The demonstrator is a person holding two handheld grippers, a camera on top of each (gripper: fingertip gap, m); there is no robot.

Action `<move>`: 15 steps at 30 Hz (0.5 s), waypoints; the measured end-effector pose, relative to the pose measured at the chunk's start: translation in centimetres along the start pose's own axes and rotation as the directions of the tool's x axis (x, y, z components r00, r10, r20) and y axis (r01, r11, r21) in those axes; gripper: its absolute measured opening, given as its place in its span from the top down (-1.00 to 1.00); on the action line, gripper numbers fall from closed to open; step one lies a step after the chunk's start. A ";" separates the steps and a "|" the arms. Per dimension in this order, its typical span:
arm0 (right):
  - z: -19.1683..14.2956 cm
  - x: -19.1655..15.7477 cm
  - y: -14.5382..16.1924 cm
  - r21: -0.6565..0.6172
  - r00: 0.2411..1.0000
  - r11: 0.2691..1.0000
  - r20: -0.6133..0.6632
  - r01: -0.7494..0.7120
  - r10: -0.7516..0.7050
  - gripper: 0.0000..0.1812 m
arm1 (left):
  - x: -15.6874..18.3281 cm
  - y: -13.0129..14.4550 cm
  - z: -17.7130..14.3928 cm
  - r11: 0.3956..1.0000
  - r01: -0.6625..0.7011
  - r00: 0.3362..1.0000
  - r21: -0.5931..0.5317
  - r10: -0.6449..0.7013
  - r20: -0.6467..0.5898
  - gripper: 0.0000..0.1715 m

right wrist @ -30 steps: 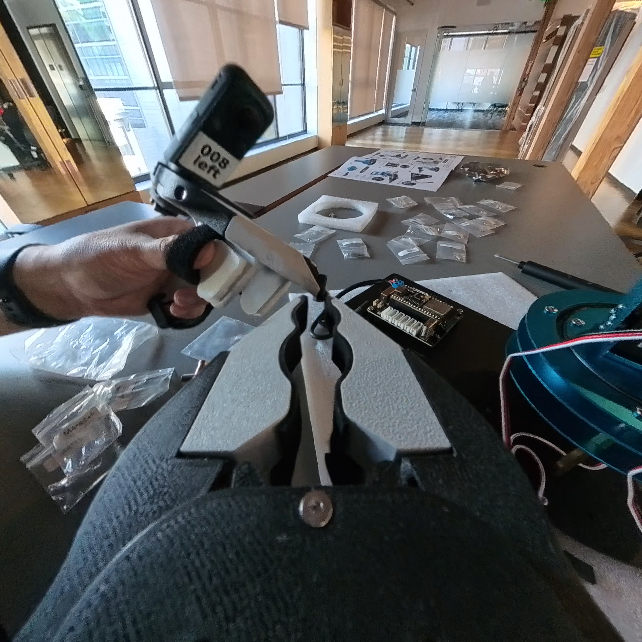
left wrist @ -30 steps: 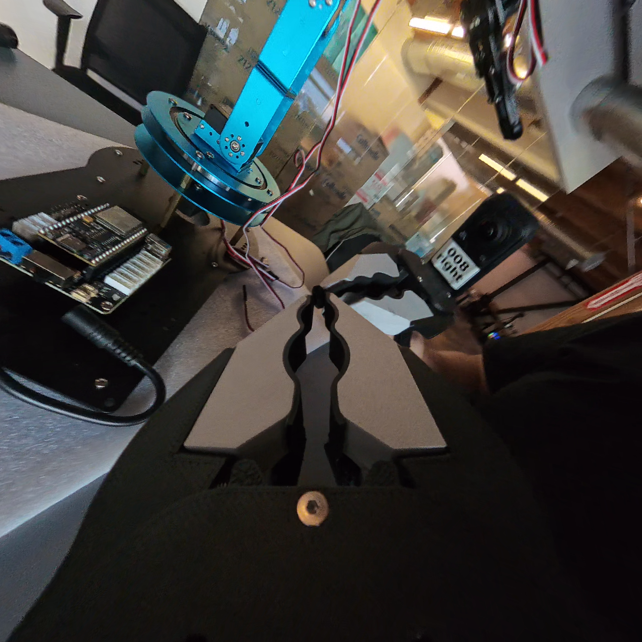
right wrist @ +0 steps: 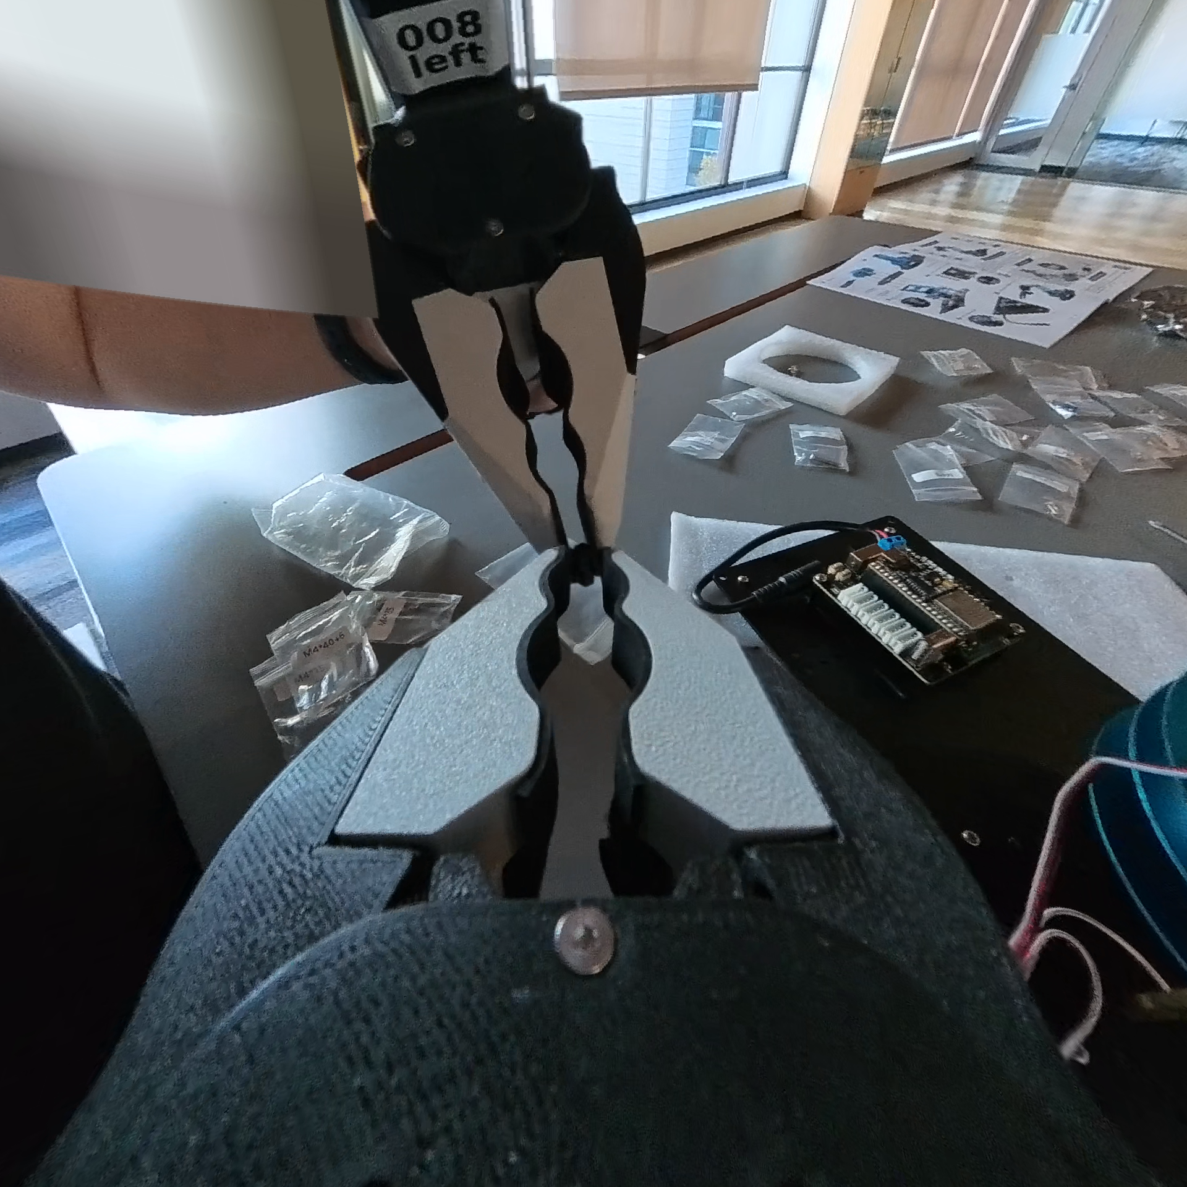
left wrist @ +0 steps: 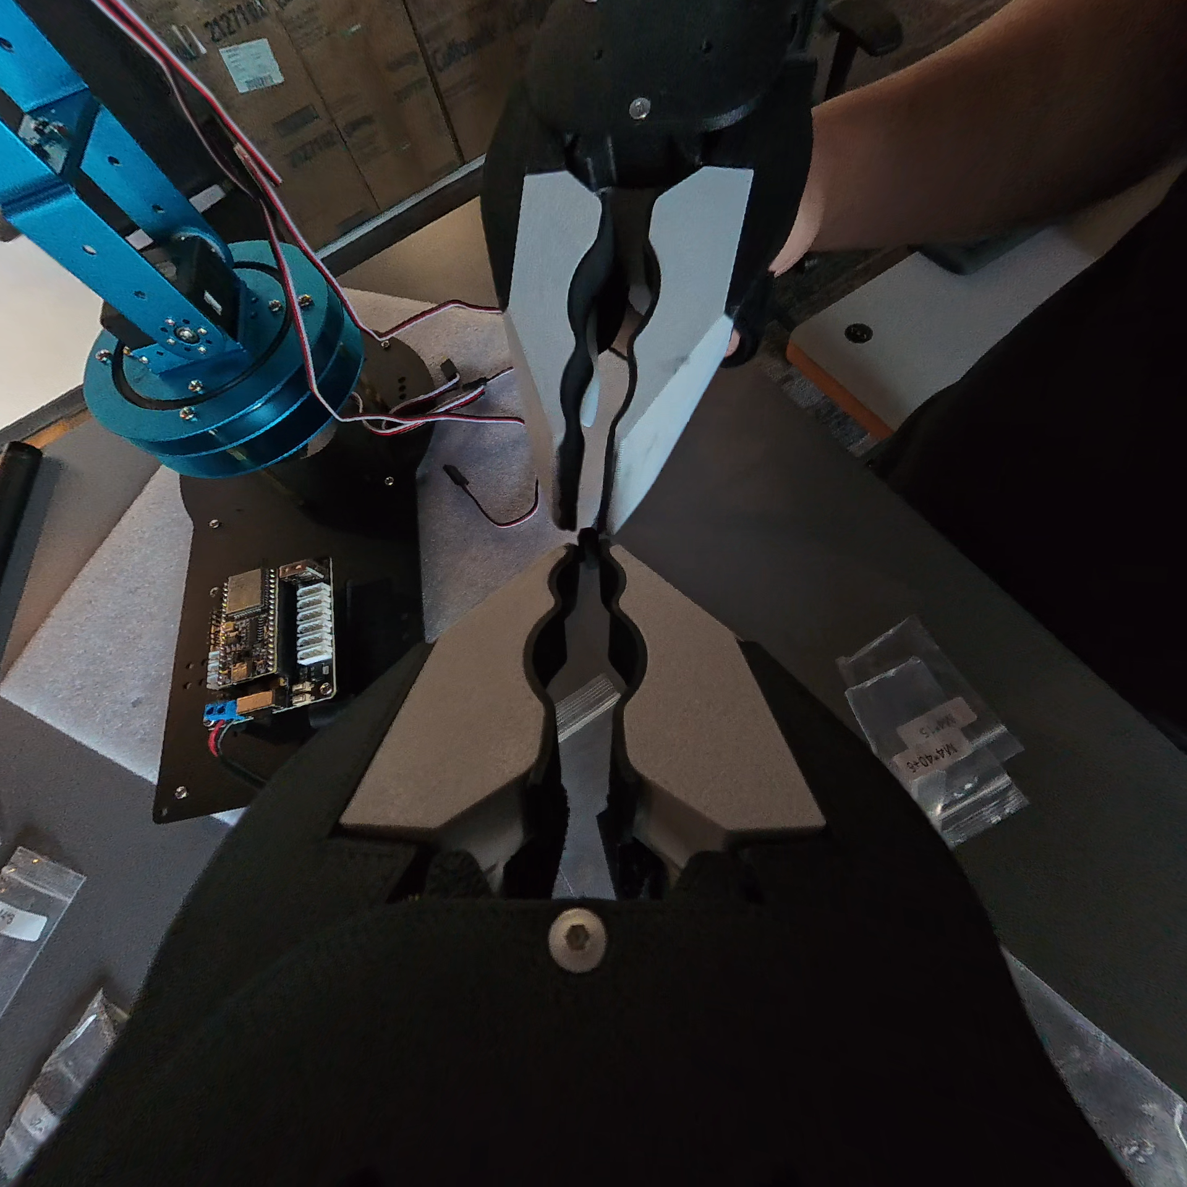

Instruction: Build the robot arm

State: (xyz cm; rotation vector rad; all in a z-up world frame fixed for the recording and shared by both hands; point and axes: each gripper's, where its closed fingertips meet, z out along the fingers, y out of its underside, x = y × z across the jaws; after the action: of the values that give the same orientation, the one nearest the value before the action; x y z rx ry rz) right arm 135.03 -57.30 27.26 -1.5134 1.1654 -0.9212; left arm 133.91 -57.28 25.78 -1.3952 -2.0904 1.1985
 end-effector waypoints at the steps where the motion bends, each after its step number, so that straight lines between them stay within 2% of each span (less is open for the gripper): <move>1: 0.0 -0.2 0.0 -0.002 1.000 1.000 0.015 -0.002 0.002 0.92 | 0.1 0.0 0.0 1.000 -0.003 1.000 0.001 0.003 -0.004 0.96; 6: 0.1 -0.8 0.4 -0.014 0.997 1.000 0.069 -0.016 0.017 0.94 | 0.7 0.1 0.2 1.000 -0.011 0.999 -0.010 0.010 -0.037 0.96; 11: -0.3 -0.5 -0.2 0.024 0.997 0.999 0.077 -0.032 0.030 0.95 | 0.5 -0.5 0.0 0.999 -0.021 0.999 0.035 0.022 -0.029 0.95; 13: -0.3 0.2 -0.1 0.030 0.999 0.999 0.029 -0.029 0.028 0.95 | 0.2 -0.2 0.0 1.000 -0.010 1.000 0.030 0.011 -0.019 0.87; 15: -0.2 1.3 0.0 0.036 0.999 0.999 -0.040 -0.032 0.034 0.96 | -0.4 0.6 0.0 1.000 0.016 1.000 0.014 -0.016 0.001 0.71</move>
State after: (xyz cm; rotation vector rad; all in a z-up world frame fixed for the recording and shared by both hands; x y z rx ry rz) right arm 135.19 -58.64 27.26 -1.4496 1.1940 -0.9490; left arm 134.45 -57.51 25.34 -1.3696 -2.0859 1.2062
